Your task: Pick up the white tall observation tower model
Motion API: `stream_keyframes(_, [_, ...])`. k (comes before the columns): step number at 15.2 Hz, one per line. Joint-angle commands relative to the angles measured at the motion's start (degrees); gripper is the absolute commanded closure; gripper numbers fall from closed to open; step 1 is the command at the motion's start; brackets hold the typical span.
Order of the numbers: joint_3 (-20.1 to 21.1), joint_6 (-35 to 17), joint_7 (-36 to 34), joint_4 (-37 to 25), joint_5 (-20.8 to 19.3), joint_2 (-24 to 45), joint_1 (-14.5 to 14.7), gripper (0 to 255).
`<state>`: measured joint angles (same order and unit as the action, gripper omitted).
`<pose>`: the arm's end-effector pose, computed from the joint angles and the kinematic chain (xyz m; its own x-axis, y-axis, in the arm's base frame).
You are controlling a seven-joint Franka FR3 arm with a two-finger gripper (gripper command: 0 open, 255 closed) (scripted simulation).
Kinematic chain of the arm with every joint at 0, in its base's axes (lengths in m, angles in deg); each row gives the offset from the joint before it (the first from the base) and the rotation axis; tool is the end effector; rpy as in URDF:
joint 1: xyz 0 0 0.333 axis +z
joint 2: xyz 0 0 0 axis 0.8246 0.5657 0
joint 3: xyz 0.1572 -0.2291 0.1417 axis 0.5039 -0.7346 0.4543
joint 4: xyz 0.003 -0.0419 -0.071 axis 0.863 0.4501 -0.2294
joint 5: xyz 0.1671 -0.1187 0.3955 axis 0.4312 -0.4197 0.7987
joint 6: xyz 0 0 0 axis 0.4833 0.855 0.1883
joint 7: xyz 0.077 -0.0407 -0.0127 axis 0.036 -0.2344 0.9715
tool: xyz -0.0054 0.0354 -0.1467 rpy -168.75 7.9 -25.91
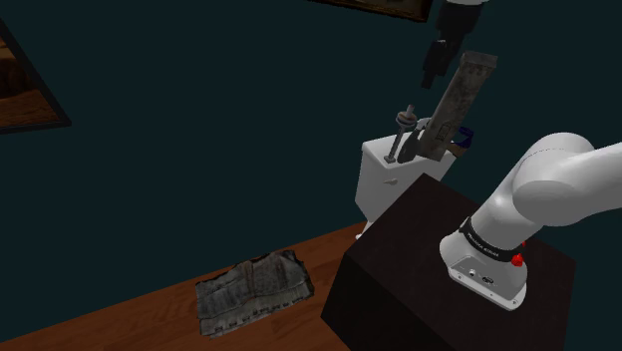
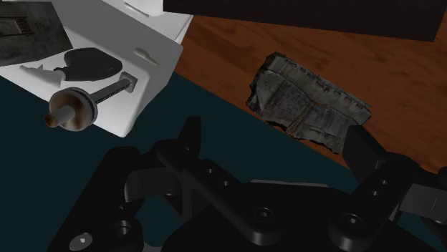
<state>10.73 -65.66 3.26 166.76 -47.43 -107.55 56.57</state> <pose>0.3648 -0.0385 0.5034 0.9970 0.0648 -0.0432 0.0674 -0.9958 0.0627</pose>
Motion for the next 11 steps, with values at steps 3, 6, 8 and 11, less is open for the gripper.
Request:
stream_keyframes(3, [-2.29,-2.84,1.93,0.83,-1.40,1.63,-0.89,0])
stream_keyframes(6, [-5.76,-7.19,4.79,1.51,-3.27,4.69,-2.13,0])
stream_keyframes(8, [-8.07,-10.12,6.70,1.60,-4.30,7.12,-2.88,0])
stream_keyframes(11, [-11.56,-14.52,9.61,1.16,-5.46,11.32,-3.79,0])
